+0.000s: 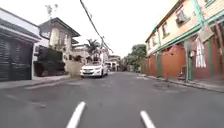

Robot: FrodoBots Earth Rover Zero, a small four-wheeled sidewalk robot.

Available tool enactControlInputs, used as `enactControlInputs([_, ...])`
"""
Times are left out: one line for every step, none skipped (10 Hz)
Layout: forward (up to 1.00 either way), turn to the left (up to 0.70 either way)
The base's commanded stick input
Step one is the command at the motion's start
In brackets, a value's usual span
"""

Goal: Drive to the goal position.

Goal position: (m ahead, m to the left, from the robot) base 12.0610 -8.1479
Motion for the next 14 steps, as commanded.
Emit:
enactControlInputs([0.70, -0.11])
enactControlInputs([0.70, -0.08])
enactControlInputs([0.70, -0.05])
enactControlInputs([0.70, -0.02])
enactControlInputs([0.70, 0.00])
enactControlInputs([0.70, 0.00])
enactControlInputs([0.70, 0.00])
enactControlInputs([0.70, 0.00])
enactControlInputs([0.70, 0.00])
enactControlInputs([0.70, 0.00])
enactControlInputs([0.70, 0.00])
enactControlInputs([0.70, 0.00])
enactControlInputs([0.70, 0.00])
enactControlInputs([0.70, 0.00])
